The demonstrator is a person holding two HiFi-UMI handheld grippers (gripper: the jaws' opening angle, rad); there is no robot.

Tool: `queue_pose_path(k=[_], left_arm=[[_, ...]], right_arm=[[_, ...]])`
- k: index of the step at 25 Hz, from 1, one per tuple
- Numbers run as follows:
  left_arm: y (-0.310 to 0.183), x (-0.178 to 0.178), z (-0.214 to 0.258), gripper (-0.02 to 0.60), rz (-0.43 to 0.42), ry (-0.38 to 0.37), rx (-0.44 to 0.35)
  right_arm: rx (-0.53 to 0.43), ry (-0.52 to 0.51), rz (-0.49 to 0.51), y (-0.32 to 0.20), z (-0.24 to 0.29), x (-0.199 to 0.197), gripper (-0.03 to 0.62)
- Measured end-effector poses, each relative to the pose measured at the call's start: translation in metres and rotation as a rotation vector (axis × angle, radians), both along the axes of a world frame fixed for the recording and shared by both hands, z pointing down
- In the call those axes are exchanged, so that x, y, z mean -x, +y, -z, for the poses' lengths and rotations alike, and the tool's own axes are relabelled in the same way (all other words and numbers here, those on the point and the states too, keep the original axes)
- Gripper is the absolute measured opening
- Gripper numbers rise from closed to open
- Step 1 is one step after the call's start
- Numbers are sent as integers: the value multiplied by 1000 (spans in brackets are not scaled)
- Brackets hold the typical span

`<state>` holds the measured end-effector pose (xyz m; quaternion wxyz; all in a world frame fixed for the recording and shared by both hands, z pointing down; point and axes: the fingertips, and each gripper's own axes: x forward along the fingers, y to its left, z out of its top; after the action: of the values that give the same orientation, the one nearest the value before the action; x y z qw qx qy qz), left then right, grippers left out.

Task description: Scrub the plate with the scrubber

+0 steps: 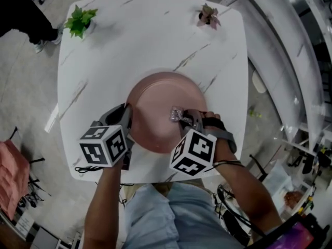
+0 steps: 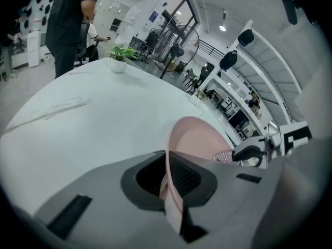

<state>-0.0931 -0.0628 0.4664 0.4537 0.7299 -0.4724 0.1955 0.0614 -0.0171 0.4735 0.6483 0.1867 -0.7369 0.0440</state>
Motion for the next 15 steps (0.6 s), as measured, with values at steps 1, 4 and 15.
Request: queue_pose_path(k=[1, 4, 15], left_arm=[[0, 0, 0, 17, 1, 2, 1], [0, -1, 0, 17, 9, 6, 2], [0, -1, 0, 17, 19, 6, 4]], right_arm=[[-13, 3, -19, -7, 0, -2, 84], [-51, 0, -76, -31, 0, -5, 84], [-177, -32, -69, -82, 3, 28, 84]])
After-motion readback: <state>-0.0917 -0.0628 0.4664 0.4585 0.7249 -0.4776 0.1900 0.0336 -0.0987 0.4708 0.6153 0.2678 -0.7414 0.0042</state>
